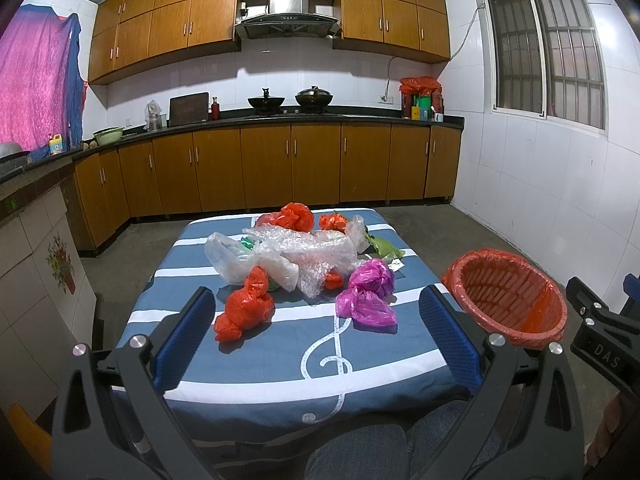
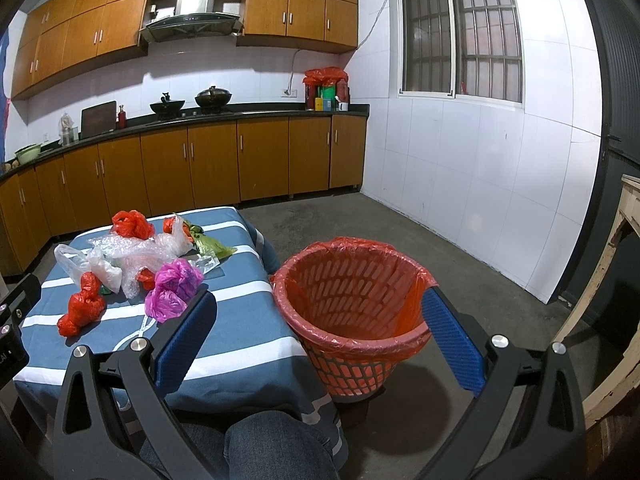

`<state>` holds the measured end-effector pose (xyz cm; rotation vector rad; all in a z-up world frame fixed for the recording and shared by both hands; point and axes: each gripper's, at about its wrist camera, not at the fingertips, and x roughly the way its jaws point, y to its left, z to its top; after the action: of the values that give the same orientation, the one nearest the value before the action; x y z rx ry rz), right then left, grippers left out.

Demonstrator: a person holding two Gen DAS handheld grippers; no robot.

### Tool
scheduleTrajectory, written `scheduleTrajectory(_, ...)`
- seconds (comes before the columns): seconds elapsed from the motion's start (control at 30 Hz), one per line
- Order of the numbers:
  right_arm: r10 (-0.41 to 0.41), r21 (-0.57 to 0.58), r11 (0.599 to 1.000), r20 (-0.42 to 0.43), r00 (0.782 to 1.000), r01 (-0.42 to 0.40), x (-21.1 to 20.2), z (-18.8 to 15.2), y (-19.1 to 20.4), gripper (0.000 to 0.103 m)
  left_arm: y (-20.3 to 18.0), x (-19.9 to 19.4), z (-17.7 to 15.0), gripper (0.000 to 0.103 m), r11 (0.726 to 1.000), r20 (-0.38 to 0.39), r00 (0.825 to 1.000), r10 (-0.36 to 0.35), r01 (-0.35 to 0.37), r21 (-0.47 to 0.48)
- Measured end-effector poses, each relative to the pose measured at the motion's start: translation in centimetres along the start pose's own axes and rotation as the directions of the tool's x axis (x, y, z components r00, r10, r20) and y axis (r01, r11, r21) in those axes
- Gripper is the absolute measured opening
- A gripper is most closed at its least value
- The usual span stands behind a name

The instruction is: Collect trash

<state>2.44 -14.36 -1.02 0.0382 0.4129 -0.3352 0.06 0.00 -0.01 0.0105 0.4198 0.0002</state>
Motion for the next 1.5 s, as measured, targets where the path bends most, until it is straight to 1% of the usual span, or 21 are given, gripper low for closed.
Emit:
scheduleTrajectory(1.33, 0.000, 0.003, 1.000, -0.006, 1.000, 0.000, 0.4, -0.1, -0.3, 0.101, 0.0, 0.1, 0.0, 0.099, 1.000, -0.007, 1.000, 0.001, -0.001, -0.002)
scheduleTrajectory(1.5, 0.008, -0.008, 1.000, -0.012, 1.000, -0.008, 1.2, 0.0, 0.0, 0.101, 0.4, 0.4, -1.1, 0.099, 1.000, -0.015, 1.000, 0.021, -0.021, -0.014)
